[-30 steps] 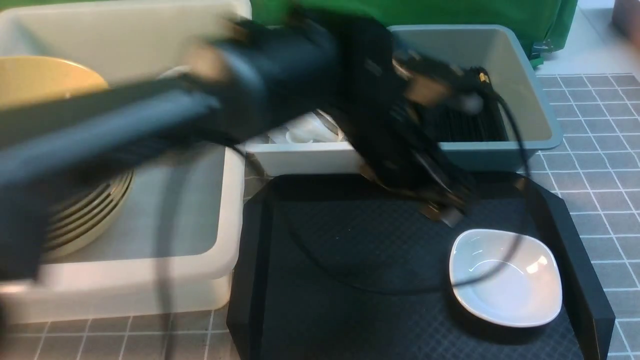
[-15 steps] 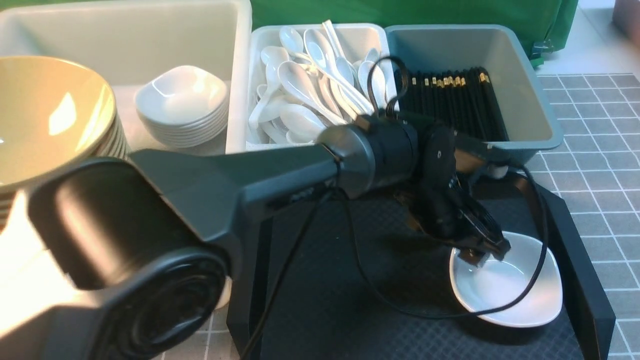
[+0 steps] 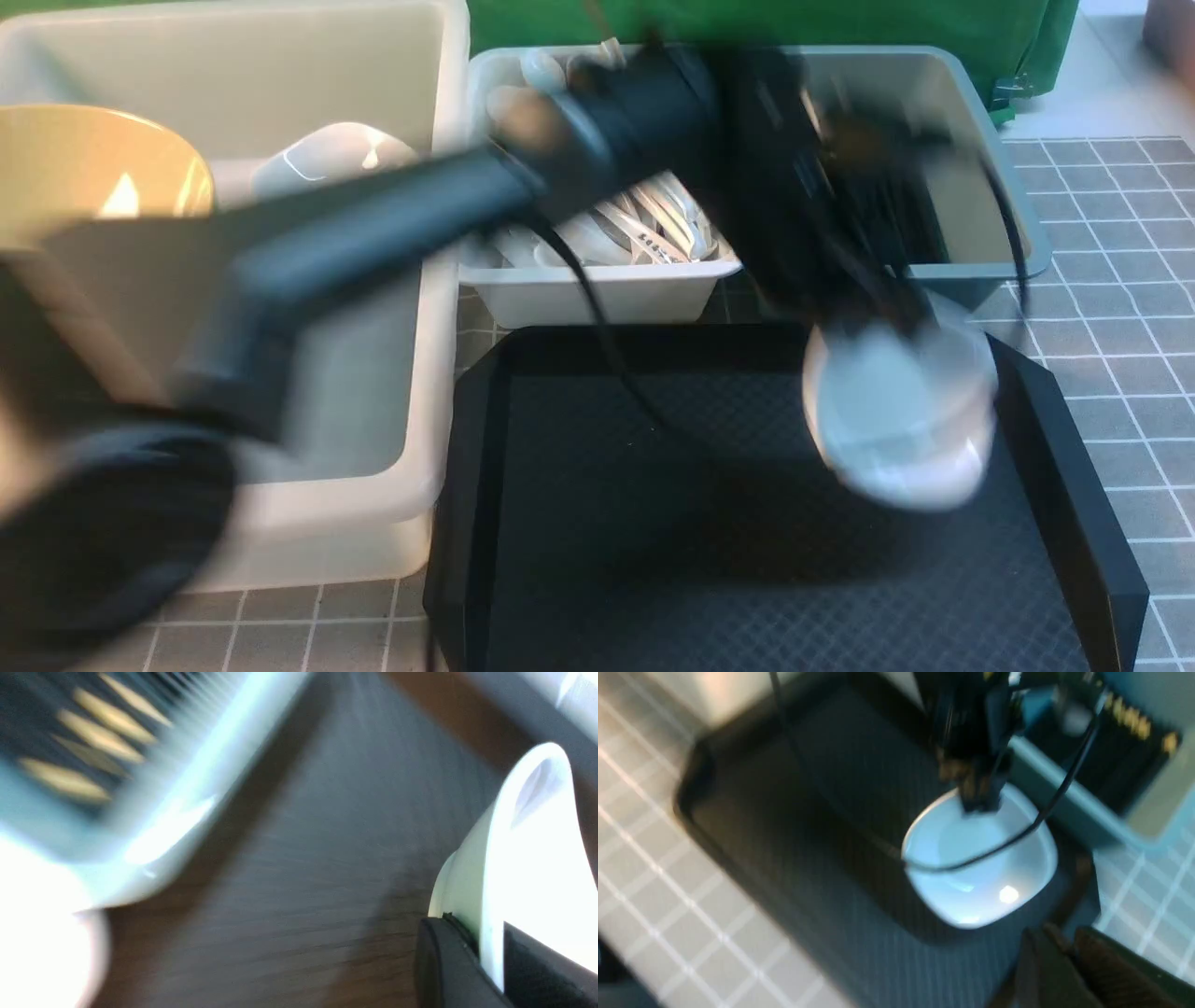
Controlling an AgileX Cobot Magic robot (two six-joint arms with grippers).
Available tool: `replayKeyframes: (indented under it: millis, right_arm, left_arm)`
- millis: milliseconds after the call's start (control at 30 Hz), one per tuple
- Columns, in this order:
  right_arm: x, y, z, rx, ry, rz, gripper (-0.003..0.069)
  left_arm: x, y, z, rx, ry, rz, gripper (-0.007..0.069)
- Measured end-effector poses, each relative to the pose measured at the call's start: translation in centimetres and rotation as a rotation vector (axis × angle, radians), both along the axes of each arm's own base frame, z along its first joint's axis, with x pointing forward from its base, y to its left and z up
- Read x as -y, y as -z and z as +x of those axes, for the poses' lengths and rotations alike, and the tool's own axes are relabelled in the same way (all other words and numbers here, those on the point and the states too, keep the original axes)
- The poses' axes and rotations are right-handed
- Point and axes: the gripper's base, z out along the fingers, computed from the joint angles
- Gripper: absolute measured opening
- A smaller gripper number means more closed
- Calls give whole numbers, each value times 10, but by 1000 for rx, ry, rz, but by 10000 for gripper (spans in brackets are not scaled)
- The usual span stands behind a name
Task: On grey table put chopsticks spoon bowls plates into blue grey white boxes.
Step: 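Grasp the small white bowl on the black tray by its rim with the left gripper, then place the white bowl into the white bin with the other dishes with the left gripper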
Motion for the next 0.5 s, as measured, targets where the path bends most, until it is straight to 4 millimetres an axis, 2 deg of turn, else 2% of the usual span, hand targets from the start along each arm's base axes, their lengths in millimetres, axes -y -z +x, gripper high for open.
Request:
replayKeyframes:
  millis: [33,67,133,167,233,367,433,467,500]
  right_arm:
    - [-9,0,7,8,-17,15,111]
    - [-13,1,10,5,-27,17,111]
    - [-33,7,24,-24,-71,-2,111]
    - [-34,8,26,-26,-71,-5,111]
    - [-57,14,43,-59,-123,-35,111]
    - [-90,15,70,-77,-170,-42,111]
    - [-104,12,82,-67,-190,-44,111]
    - [-105,11,83,-64,-192,-44,111]
    - [-112,7,90,-47,-202,-43,113]
  left_arm:
    - [-31,-42,3,84,-44,-19,2]
    - [-42,-56,3,111,-62,-26,2]
    - [-88,-101,1,199,-138,-36,2]
    - [-94,-108,-2,215,-147,-39,2]
    - [-147,-139,-2,271,-258,-25,2]
    - [-233,-164,1,302,-478,4,2]
    - [-269,-164,7,286,-581,16,2]
    - [-275,-163,9,283,-600,18,2]
    - [-295,-159,15,262,-656,13,1]
